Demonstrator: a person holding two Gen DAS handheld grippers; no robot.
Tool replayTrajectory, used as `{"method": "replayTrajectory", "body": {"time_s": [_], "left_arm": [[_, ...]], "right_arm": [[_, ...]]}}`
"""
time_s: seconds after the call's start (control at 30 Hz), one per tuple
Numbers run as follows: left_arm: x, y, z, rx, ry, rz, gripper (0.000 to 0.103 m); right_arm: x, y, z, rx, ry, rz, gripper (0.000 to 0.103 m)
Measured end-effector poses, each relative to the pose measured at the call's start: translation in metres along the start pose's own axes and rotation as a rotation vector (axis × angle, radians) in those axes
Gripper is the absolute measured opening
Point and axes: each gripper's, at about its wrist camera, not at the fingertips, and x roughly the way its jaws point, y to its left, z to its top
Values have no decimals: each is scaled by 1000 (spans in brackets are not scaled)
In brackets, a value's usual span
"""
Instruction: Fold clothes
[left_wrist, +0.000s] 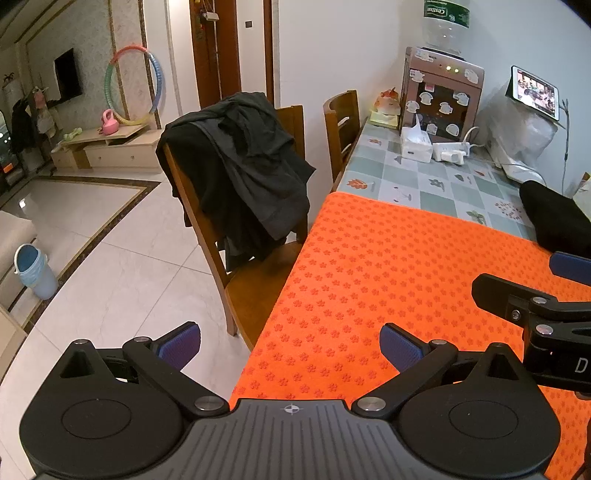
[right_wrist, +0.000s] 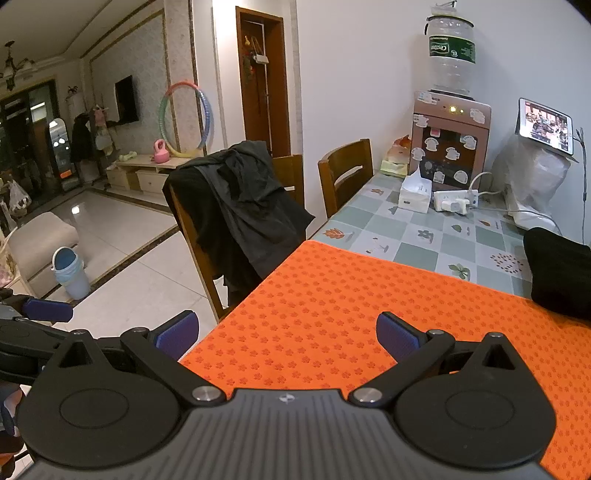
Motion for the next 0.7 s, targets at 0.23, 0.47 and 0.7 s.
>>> {"method": "replayTrajectory", "body": {"time_s": [0.23, 0.47, 0.7], "left_arm": [[-1, 0, -1, -2, 1, 5, 103], [-4, 0, -3, -7, -5, 12, 103], [-3, 7, -7, -16, 4, 26, 103]], "right_arm": [[-1, -1, 0, -1, -1, 6, 103], [-2, -2, 2, -6, -4, 13, 103], [1, 3, 1, -17, -3, 29, 103]]}}
